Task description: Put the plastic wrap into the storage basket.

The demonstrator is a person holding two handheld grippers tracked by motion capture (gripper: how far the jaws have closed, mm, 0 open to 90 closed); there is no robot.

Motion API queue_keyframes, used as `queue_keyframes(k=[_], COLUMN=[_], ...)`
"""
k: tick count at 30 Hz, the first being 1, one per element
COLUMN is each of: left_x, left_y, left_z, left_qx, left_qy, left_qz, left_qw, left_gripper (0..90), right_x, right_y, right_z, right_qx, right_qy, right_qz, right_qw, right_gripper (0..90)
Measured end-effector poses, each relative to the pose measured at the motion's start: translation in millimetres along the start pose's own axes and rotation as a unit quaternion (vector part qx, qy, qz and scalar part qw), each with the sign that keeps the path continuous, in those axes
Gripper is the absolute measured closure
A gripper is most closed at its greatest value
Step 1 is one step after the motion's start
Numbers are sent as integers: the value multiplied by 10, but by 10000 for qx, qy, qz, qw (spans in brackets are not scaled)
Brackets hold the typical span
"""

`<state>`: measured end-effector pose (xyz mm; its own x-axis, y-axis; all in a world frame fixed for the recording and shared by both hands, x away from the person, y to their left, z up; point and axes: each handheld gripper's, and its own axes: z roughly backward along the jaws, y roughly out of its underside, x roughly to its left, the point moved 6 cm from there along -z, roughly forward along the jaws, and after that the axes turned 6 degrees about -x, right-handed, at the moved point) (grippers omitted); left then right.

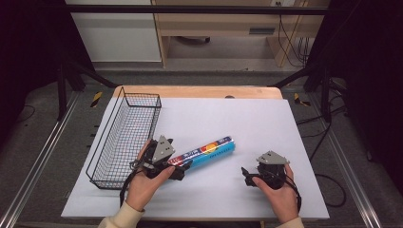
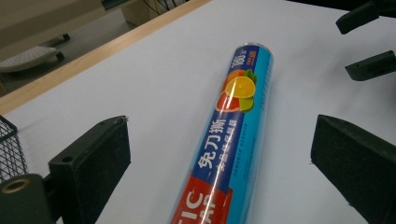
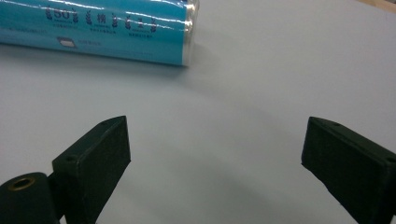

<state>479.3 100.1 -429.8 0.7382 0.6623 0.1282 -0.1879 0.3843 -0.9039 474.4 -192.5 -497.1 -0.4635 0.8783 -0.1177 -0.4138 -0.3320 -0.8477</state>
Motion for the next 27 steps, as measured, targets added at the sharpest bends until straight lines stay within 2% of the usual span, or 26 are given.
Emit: queue_keyframes(k=[2,3,7,11,14,16,17,19,21,22,23,24,25,27], left_x=[-24,-24,-54,-92,-110,-118,-136,-141,-147,-136,-136,-123,-89,-67], left_y=[19,19,22,17,4,-11,-41,-60,-95,-120,-120,-119,-99,-84], left_z=[-16,-16,-29,-6,-7,-13,-31,-44,-79,-125,-125,-153,-211,-275], left_qx=[54,54,120,170,308,352,517,581,765,964,964,1083,1347,1422], left_qy=[44,44,8,121,173,222,313,322,349,375,375,377,406,484], left_qz=[47,47,10,-36,-146,-165,-259,-308,-400,-497,-497,-496,-518,-380], left_qw=[10000,10000,9999,9998,9993,9990,9978,9973,9957,9934,9934,9922,9887,9879], left_gripper=[49,50,54,59,69,67,67,69,68,66,66,66,61,60], right_x=[20,24,32,42,67,72,75,78,84,92,98,98,96,96], right_y=[33,33,20,19,40,54,59,60,62,69,74,74,77,82], right_z=[28,43,69,68,71,69,68,76,90,110,120,120,125,135], right_qx=[85,40,-43,-39,81,158,174,158,173,159,168,168,175,182], right_qy=[48,45,50,5,-14,-15,-6,10,27,23,10,10,10,-8], right_qz=[5,79,71,91,209,195,207,232,203,209,184,184,203,187], right_qw=[10000,10000,10000,10000,9997,9997,9996,9996,9996,9997,9997,9997,9996,9997], right_gripper=[87,89,89,90,97,98,102,104,105,105,105,105,105,105])
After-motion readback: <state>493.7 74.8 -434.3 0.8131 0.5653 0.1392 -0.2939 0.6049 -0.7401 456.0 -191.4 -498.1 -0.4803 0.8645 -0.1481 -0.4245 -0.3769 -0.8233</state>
